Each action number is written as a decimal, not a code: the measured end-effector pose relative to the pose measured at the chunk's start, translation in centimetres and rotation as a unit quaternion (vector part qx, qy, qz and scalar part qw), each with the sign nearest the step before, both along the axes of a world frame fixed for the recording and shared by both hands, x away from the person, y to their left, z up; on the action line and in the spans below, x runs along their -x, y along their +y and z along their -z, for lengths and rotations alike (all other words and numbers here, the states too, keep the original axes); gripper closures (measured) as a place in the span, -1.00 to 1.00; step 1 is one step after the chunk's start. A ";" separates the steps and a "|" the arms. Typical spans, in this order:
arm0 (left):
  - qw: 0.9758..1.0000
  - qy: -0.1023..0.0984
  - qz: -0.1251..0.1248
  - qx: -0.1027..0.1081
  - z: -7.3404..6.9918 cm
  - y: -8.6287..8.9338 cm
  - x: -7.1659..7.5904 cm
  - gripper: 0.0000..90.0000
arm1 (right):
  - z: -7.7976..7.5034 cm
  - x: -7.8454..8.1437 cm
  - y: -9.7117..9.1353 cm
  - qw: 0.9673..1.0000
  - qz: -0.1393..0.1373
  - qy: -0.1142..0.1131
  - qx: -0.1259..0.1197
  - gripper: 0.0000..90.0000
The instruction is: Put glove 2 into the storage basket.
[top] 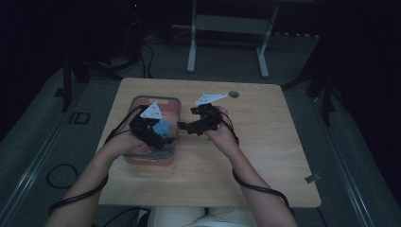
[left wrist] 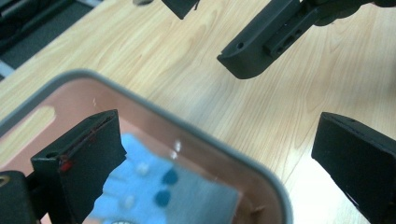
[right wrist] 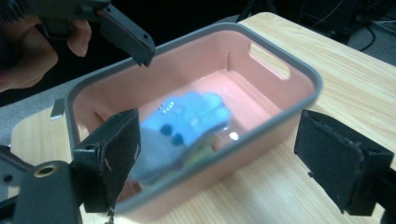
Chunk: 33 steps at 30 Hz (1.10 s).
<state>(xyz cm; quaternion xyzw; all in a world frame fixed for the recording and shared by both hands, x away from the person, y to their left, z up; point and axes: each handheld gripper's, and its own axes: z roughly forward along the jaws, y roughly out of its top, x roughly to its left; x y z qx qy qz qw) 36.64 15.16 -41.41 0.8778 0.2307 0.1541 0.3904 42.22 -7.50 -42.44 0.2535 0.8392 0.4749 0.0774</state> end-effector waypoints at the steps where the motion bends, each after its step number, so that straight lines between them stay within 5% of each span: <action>1: 1.000 -0.004 0.001 0.002 -0.1 -0.3 0.1 -0.96 | -0.1 0.1 -0.4 1.000 0.001 -0.003 0.005 -0.68; 9: 1.000 -0.023 0.004 0.003 -0.3 -4.0 1.7 -0.96 | 0.1 0.7 -3.6 0.999 0.018 -0.018 0.020 -0.68; 18: 0.998 -0.029 0.060 0.015 -0.1 -7.8 3.3 -0.96 | 1.8 1.6 -6.7 0.999 0.020 -0.022 0.026 -0.68; 33: 0.993 -0.019 0.116 0.008 2.8 -11.3 5.2 -0.96 | 4.9 3.5 -9.7 0.998 0.027 -0.020 0.044 -0.68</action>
